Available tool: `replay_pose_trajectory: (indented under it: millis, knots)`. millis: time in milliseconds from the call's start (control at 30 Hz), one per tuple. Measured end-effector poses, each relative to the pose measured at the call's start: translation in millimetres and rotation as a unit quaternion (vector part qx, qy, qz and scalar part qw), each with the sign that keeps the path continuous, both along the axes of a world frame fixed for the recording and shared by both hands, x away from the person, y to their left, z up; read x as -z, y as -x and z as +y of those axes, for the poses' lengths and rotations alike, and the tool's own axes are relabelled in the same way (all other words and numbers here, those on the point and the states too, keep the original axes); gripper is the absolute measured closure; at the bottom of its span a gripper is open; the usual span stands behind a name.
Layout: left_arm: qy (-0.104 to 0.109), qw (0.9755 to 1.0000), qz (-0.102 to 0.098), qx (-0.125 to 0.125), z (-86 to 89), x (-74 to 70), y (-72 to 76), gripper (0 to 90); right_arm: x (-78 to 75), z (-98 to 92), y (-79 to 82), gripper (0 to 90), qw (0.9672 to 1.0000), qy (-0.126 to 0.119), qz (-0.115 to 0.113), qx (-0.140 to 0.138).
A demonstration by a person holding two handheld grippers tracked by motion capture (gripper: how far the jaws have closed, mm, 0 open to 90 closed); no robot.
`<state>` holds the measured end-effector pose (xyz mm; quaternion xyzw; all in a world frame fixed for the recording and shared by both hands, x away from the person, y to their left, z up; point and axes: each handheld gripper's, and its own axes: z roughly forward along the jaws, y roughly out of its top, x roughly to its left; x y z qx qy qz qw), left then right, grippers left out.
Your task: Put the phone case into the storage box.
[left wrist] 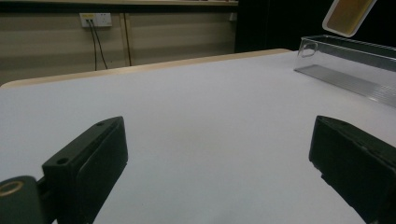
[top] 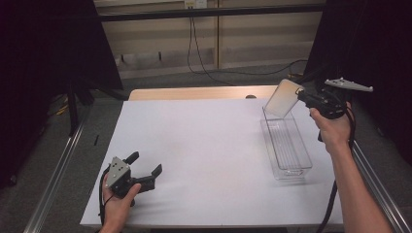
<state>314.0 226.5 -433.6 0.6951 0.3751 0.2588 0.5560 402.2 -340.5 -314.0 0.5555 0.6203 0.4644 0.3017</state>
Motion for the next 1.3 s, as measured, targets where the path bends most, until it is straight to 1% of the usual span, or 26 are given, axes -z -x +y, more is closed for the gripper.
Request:
replay_pose_trajectory:
  millis: [67,233,267,300,367,400,467,567,633,700,833,1000,1100,1133,1300]
  knots:
    - [0.001,1.0,0.0,-0.001,0.1,-0.4,0.9,4.4,2.0,-1.8,-2.3,84.4,1.0,0.001,0.001,0.0]
    - [-0.001,1.0,-0.002,0.001,-0.9,-0.7,1.3,4.6,5.1,-6.1,-7.2,84.4,0.9999,0.005,0.001,0.014]
    - [-0.003,1.0,-0.003,0.004,-1.1,-0.9,1.1,4.7,5.9,-7.3,-8.5,84.4,0.9998,0.009,0.003,0.015]
    - [0.0,1.0,-0.002,0.005,-2.1,-0.7,1.2,4.7,6.7,-8.3,-9.9,84.4,0.9998,0.012,0.006,0.017]
    - [-0.003,1.0,-0.003,0.006,-3.0,-0.9,1.3,4.7,7.9,-9.3,-11.7,84.4,0.9997,0.018,0.007,0.017]
    - [-0.001,1.0,-0.002,0.007,-3.4,-0.7,1.4,4.7,8.5,-9.5,-12.5,84.4,0.9996,0.021,0.009,0.016]
    - [-0.004,1.0,-0.001,0.008,-4.0,-0.3,1.2,4.7,10.2,-9.6,-14.2,84.4,0.9994,0.027,0.009,0.018]
    - [-0.006,1.0,-0.002,0.006,-3.6,-0.3,0.9,4.7,13.0,-9.8,-16.6,84.4,0.9994,0.03,0.012,0.016]
    - [-0.005,1.0,0.0,0.0,-3.4,0.1,0.6,4.6,15.2,-9.3,-18.2,84.4,0.9992,0.037,0.012,0.012]
    - [-0.008,0.9999,0.006,-0.006,-2.4,1.0,-1.2,4.3,16.6,-8.9,-19.4,84.4,0.9992,0.037,0.012,0.007]
    - [-0.005,0.9999,0.007,-0.012,-1.8,1.2,-2.5,4.3,20.1,-7.4,-22.6,84.4,0.9991,0.039,0.014,0.004]
    - [-0.004,0.9999,0.005,-0.01,-1.5,0.9,-2.0,4.3,24.0,-5.3,-25.9,84.4,0.9987,0.048,0.018,-0.002]
    - [-0.007,0.9999,0.005,-0.012,-0.3,0.7,-2.0,4.2,25.9,-3.0,-27.8,84.4,0.9983,0.053,0.023,-0.009]
    - [-0.002,0.9999,0.005,-0.014,-0.5,0.9,-1.9,4.2,27.1,-2.2,-28.8,84.4,0.998,0.057,0.024,-0.012]
    - [-0.004,0.9999,0.005,-0.013,0.8,0.9,-1.8,4.2,33.2,-2.0,-33.6,84.4,0.9973,0.063,0.033,-0.018]
